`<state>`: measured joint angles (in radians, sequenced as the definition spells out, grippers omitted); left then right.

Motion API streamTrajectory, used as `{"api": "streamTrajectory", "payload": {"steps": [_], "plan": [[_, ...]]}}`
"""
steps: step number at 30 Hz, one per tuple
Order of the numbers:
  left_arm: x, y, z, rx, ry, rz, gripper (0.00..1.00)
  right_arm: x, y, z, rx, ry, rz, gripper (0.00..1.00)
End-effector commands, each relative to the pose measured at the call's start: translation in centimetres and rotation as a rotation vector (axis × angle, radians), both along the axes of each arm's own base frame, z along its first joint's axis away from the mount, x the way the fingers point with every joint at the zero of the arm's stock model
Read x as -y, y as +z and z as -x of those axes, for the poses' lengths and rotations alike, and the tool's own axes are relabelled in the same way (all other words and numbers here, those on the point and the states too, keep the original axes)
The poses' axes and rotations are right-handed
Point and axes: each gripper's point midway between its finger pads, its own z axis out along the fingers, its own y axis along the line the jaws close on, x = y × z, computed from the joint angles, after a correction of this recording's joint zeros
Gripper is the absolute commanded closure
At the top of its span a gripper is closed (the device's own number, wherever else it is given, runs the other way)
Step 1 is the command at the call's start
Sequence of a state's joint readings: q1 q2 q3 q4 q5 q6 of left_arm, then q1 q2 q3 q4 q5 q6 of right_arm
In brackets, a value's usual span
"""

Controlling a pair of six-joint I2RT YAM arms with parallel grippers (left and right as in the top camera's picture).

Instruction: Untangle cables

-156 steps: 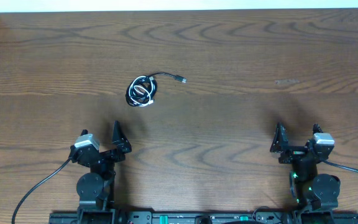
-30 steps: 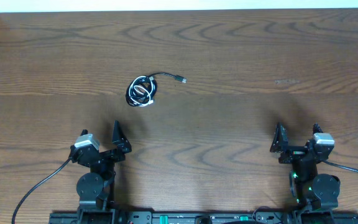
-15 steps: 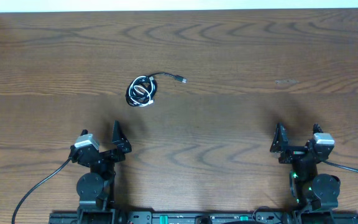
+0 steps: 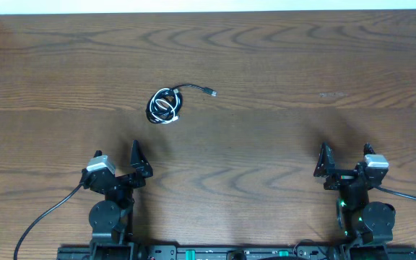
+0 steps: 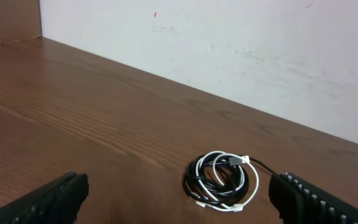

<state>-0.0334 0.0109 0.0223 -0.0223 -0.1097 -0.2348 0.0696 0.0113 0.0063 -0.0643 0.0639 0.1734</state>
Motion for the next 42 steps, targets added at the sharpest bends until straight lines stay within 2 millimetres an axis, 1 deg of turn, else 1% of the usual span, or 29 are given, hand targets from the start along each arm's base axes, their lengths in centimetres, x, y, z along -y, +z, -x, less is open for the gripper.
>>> {"api": "streamTrajectory", "payload": {"steps": [1,39,42], "plan": [[-0.24,-1.76,0.11,-0.055,0.01,-0.015,0.02,0.1,-0.01,0.03,0.001,-0.005,0.015,0.01],[-0.24,-1.75,0.11,-0.055,0.01,-0.015,0.02,0.1,-0.02,0.03,0.0,-0.005,0.015,0.01],[-0.5,-1.16,0.07,-0.031,0.026,-0.016,0.02,0.1,-0.01,0.03,0.001,-0.005,0.015,0.01]]}}
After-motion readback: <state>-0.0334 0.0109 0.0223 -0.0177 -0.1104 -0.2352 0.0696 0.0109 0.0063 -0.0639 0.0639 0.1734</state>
